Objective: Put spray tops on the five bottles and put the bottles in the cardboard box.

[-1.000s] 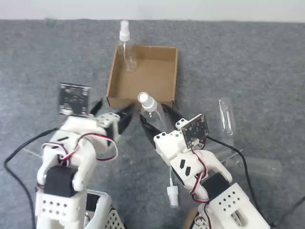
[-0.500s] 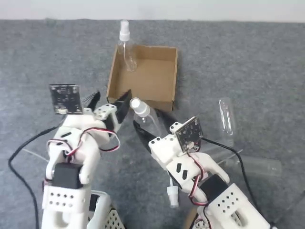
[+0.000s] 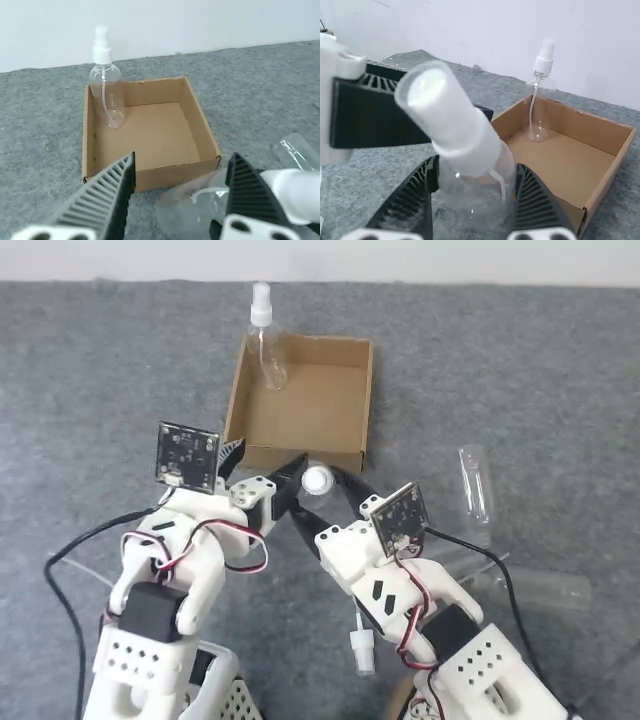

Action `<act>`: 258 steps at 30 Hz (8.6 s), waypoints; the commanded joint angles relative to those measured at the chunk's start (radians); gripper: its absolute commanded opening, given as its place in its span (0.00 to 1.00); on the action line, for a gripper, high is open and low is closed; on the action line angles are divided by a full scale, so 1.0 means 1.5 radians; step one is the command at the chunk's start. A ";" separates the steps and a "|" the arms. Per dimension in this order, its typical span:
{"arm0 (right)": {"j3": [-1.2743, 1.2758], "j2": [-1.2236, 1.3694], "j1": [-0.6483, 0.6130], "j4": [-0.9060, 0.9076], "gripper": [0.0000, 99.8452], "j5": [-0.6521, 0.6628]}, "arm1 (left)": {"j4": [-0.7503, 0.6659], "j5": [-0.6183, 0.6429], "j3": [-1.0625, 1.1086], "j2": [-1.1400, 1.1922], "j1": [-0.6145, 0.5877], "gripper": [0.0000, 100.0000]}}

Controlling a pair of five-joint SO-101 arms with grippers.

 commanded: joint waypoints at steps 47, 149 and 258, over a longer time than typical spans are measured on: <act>-0.184 -0.018 0.090 0.153 0.01 -0.005 | -0.125 0.066 0.174 0.000 -0.465 0.28; -1.301 1.350 0.096 0.112 0.01 0.032 | -0.123 0.068 0.186 0.000 -0.528 0.28; -0.985 0.678 0.234 1.070 0.25 0.441 | -0.127 0.068 0.186 0.000 -0.528 0.28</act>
